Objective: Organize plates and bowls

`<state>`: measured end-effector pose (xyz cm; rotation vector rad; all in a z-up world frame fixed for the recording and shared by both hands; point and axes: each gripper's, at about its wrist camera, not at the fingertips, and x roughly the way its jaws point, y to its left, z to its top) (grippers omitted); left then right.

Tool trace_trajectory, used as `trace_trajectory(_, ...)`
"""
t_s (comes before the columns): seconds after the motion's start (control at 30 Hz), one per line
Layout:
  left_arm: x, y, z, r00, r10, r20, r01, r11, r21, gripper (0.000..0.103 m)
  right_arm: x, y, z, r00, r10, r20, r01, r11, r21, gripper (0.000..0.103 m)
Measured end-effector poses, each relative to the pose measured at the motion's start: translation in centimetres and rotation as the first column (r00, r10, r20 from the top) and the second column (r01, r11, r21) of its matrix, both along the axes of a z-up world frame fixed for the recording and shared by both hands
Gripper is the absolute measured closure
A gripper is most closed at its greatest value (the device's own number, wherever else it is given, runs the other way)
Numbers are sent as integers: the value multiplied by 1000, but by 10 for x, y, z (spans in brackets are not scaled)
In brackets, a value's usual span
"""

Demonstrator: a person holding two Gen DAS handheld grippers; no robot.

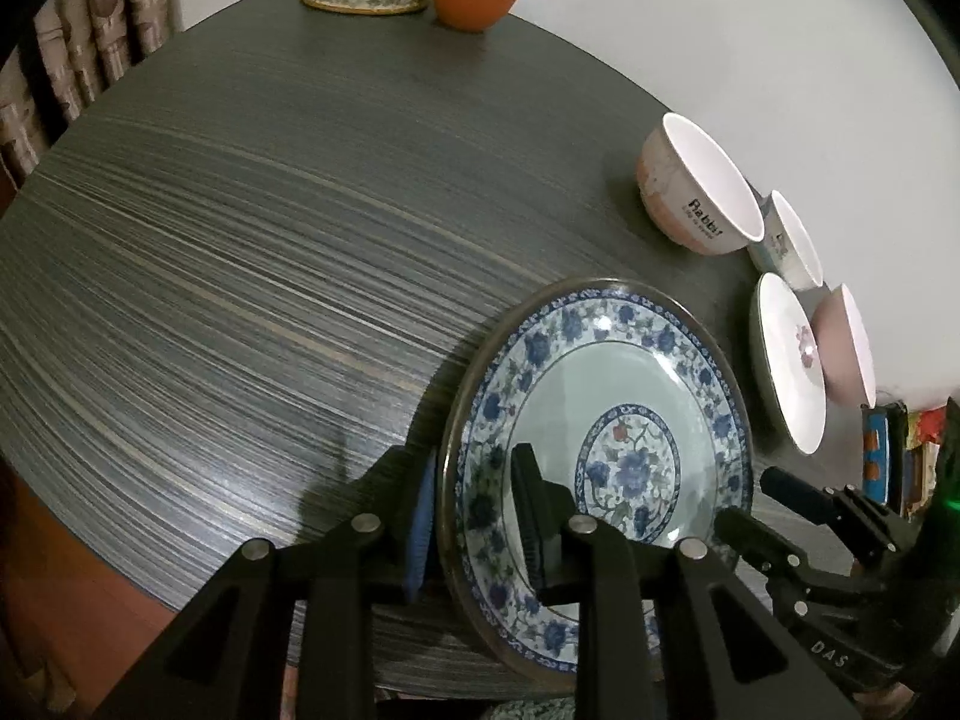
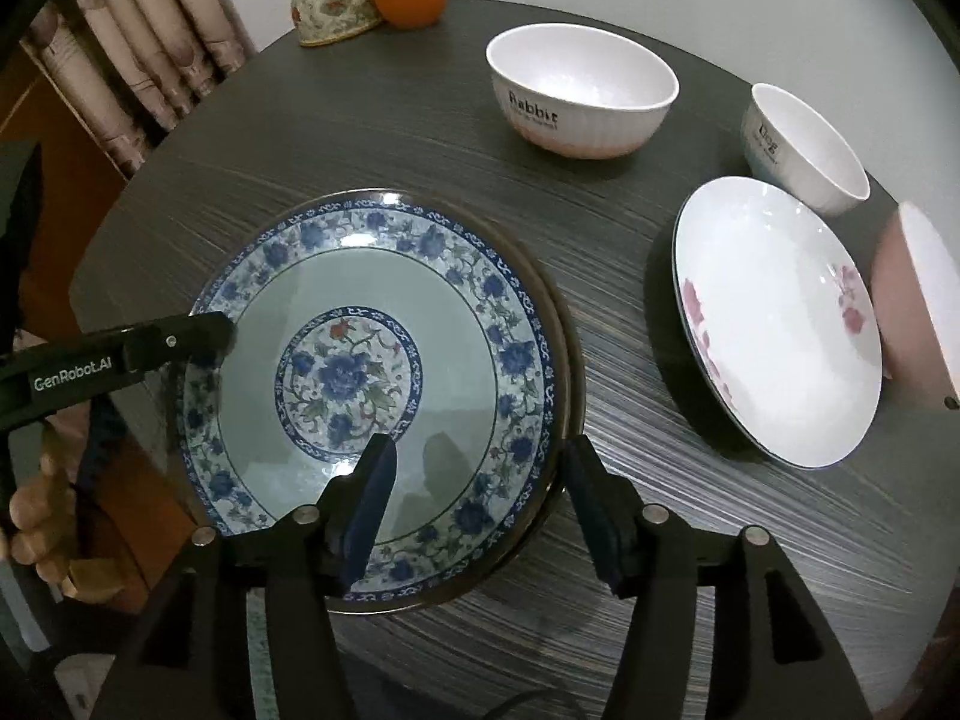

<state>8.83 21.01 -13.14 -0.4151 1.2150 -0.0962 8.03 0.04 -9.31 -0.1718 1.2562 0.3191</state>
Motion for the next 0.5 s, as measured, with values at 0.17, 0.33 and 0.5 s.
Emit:
trace_trajectory(0.17,-3,4,6,999,18,33,-18,1000,13,77,-6,-7,3,999,-9,46,8,1000,29,47)
trace_trajectory(0.33,-8,4,21,992,38,123,-50,994,93,68,-16,-26,7,991,-72,109,67,997,41,46)
trace_trajectory(0.5,-10,1,32,979,24,204,-52,989,135,54,-21,-41,12,981,-107,163,106,994,16,44)
